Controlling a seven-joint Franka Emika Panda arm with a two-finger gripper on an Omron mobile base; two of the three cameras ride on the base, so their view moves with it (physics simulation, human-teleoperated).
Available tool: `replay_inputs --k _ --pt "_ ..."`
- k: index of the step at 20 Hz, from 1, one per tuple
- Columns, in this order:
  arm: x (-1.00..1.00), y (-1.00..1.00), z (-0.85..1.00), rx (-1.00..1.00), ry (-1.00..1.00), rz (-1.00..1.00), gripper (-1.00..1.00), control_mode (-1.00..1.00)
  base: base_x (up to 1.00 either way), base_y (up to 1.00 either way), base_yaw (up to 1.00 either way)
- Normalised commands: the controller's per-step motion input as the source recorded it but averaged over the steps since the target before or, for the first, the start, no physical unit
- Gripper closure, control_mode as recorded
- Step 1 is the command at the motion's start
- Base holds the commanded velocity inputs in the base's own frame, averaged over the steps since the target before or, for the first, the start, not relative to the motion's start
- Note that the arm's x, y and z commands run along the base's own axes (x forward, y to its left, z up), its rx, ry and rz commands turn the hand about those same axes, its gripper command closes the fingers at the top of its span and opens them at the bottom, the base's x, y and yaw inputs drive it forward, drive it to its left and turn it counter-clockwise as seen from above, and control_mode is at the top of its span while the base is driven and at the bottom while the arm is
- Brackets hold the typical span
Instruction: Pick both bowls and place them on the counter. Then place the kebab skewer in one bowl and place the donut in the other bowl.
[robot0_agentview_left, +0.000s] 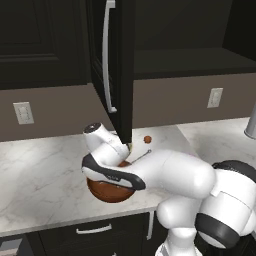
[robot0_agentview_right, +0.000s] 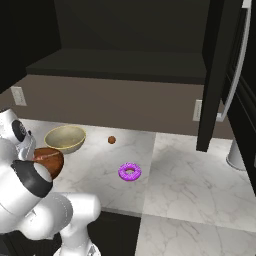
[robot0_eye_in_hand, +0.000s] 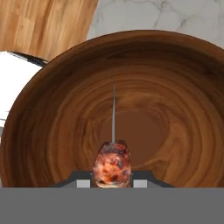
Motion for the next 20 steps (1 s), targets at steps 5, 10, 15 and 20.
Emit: replay_inputs --k 5,10,15,20 --pt "0.01 0.00 -0.16 0.00 0.00 0.00 1.00 -1.00 0.00 0.00 0.00" --pt "-0.02 0.00 -0.21 0.00 -0.01 0.01 1.00 -1.00 0.00 0.00 0.00" --pt "0.08 -0.04 -0.13 0.00 -0.01 0.00 1.00 -1.00 0.00 0.00 0.00" --pt "0.12 -0.06 -0.13 0.00 0.00 0.00 1.00 -1.00 0.00 0.00 0.00"
